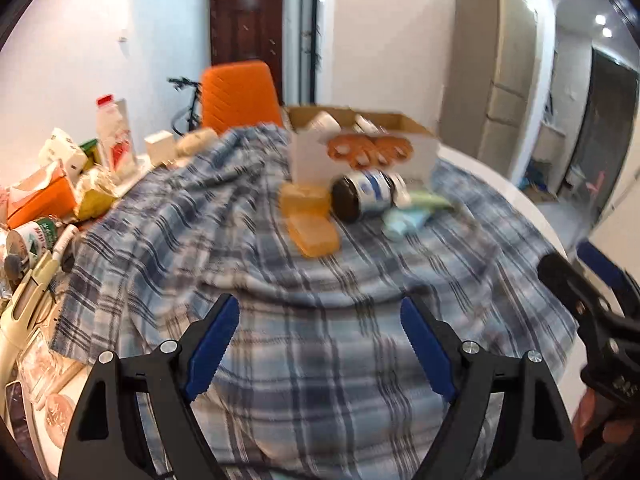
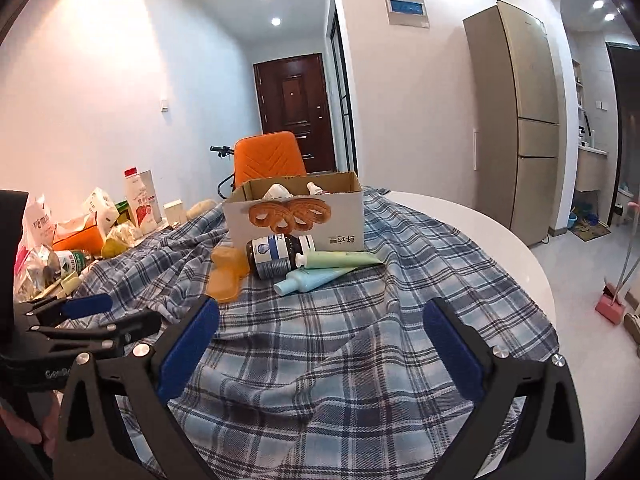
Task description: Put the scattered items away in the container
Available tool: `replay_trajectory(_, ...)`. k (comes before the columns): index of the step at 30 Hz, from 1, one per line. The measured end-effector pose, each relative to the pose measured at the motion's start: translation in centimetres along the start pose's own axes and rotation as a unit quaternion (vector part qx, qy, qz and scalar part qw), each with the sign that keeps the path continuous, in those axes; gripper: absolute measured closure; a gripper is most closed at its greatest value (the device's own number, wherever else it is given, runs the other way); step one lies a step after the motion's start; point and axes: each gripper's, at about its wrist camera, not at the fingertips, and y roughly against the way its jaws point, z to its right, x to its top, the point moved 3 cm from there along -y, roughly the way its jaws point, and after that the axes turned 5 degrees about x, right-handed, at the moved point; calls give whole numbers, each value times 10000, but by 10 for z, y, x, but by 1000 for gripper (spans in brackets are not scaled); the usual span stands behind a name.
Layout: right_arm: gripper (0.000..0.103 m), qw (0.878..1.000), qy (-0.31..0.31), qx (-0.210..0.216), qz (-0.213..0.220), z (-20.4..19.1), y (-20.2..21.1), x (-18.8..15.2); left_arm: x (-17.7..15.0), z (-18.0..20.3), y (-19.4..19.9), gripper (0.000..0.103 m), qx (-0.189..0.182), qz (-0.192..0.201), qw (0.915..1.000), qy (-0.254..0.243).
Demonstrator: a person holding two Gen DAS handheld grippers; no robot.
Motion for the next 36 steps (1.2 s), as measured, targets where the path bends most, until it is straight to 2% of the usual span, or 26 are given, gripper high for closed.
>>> replay_trajectory(2,1,9998,-105,-127,77,4,5,-4,-7,6,8,18,-145,-23,9998,-110)
replay_trajectory(5,1,9991,-182,80,369,2,16,-10,-19,6,23,18,-94,354,9993,-93)
replay_trajectory(8,1,9970,-13,-67,772,-6,28,-14,-27,1,26,18,-63,615,9981,4)
replay_trajectory(12,0,9927,399,-401,1063,-15,41,-18,-26,-12,25,18,376,1075,9935,90)
replay_trajectory(15,0,9869,730,-627,1291,-17,41,-18,-24,-26,26,17,446,1211,9916,128)
replay_trajectory(18,0,9874,803,-689,1173,-18,35,-19,-24,-36,25,17,447,1179,9917,264)
replay_trajectory(21,0,9919,680,-395,997,-19,29,-24,-26,-37,23,17,369,1151,9921,329)
replay_trajectory(25,0,9926,719,-299,931,-28,23,-28,-28,-31,30,17,370,1438,9887,212)
replay_trajectory(30,0,9924,857,-410,780,-37,20,-32,-28,-21,25,0,188,1248,9919,108)
replay_trajectory(33,0,9938,786,-441,654,-35,17,-33,-31,-16,25,0,295,1278,9913,81)
replay_trajectory(36,0,9962,594,-328,553,-30,14,-33,-30,-11,18,0,347,1112,9932,-13)
